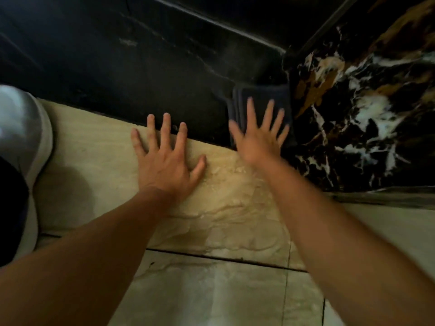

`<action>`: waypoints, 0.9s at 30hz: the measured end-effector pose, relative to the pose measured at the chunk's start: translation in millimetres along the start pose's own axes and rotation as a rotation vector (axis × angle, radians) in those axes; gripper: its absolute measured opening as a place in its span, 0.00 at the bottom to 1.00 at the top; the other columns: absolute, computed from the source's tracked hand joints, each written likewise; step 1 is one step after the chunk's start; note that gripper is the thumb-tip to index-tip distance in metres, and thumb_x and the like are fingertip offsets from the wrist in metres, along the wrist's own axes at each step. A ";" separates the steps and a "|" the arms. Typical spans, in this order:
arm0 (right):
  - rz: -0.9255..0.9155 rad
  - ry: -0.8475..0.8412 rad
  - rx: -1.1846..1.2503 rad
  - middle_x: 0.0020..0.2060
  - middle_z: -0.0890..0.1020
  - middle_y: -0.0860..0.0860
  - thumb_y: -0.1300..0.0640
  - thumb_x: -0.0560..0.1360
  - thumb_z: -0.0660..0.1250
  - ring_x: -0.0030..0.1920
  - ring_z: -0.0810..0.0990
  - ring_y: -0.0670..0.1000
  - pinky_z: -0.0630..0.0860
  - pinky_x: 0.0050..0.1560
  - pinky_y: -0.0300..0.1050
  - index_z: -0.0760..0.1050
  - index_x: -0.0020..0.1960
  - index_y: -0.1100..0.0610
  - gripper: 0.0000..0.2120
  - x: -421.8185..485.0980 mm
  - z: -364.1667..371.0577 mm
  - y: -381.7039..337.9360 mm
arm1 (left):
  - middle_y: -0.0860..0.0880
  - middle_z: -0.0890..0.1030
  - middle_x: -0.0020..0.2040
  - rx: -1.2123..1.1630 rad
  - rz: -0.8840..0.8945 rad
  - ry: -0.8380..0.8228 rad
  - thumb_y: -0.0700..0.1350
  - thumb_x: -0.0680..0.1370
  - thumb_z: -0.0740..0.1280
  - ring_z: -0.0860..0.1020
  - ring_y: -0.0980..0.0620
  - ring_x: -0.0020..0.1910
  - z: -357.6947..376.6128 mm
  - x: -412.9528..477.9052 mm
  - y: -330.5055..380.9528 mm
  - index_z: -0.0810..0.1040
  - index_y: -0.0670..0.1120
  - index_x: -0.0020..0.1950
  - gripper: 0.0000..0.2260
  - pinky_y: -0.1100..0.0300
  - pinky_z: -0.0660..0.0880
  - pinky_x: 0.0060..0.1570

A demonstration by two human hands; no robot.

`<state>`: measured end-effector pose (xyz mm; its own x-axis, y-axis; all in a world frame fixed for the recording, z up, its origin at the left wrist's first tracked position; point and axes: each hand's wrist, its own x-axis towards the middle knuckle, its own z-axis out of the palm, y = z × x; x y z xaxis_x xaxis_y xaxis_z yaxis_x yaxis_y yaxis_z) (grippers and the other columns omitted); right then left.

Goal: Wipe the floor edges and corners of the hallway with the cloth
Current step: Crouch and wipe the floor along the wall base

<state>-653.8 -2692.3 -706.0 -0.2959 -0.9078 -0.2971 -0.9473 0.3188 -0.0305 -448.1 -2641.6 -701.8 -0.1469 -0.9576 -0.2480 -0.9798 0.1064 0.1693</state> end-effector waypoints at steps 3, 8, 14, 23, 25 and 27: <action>0.026 -0.109 0.029 0.78 0.34 0.55 0.28 0.76 0.43 0.77 0.33 0.62 0.36 0.74 0.66 0.35 0.78 0.39 0.36 59.2 -23.7 -15.2 | 0.43 0.43 0.82 0.001 0.014 0.019 0.73 0.76 0.40 0.38 0.39 0.79 2.1 -0.3 -1.2 0.46 0.52 0.81 0.39 0.34 0.40 0.75; -0.030 0.029 0.030 0.79 0.39 0.54 0.30 0.77 0.42 0.78 0.37 0.61 0.41 0.74 0.67 0.37 0.78 0.40 0.34 -24.8 4.8 9.5 | 0.43 0.43 0.82 0.031 -0.011 0.010 0.74 0.75 0.40 0.38 0.39 0.79 -0.2 0.2 -0.1 0.46 0.52 0.81 0.40 0.34 0.41 0.75; 0.024 -0.051 0.021 0.80 0.45 0.59 0.31 0.77 0.43 0.78 0.43 0.65 0.50 0.73 0.70 0.42 0.79 0.42 0.34 -178.5 41.8 41.3 | 0.43 0.44 0.82 0.020 -0.001 -0.032 0.74 0.75 0.39 0.38 0.38 0.79 -2.6 1.5 -1.5 0.46 0.51 0.81 0.41 0.33 0.42 0.75; -0.008 -0.084 0.057 0.78 0.34 0.55 0.29 0.76 0.43 0.77 0.33 0.62 0.35 0.74 0.65 0.36 0.78 0.39 0.35 101.0 -37.2 -36.0 | 0.42 0.43 0.81 -0.014 0.017 -0.047 0.73 0.74 0.36 0.36 0.39 0.79 -1.3 3.9 -3.0 0.47 0.50 0.81 0.41 0.34 0.38 0.75; -0.001 -0.123 0.058 0.78 0.33 0.54 0.28 0.76 0.43 0.77 0.32 0.62 0.34 0.74 0.65 0.35 0.78 0.39 0.36 131.0 -47.3 -50.3 | 0.42 0.42 0.81 -0.005 0.016 -0.042 0.73 0.74 0.36 0.35 0.39 0.79 1.7 3.9 -5.2 0.46 0.51 0.81 0.41 0.35 0.38 0.75; -0.014 -0.125 0.043 0.78 0.33 0.54 0.27 0.75 0.43 0.77 0.33 0.62 0.35 0.74 0.65 0.35 0.77 0.39 0.37 138.3 -50.6 -52.2 | 0.42 0.42 0.81 -0.004 0.011 -0.027 0.73 0.75 0.37 0.35 0.40 0.79 2.9 3.1 -4.7 0.45 0.51 0.81 0.40 0.35 0.37 0.75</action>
<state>-651.5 -2848.4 -697.2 -0.2626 -0.8719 -0.4133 -0.9444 0.3201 -0.0753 -444.4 -2644.3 -706.1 -0.1611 -0.9488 -0.2717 -0.9775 0.1155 0.1763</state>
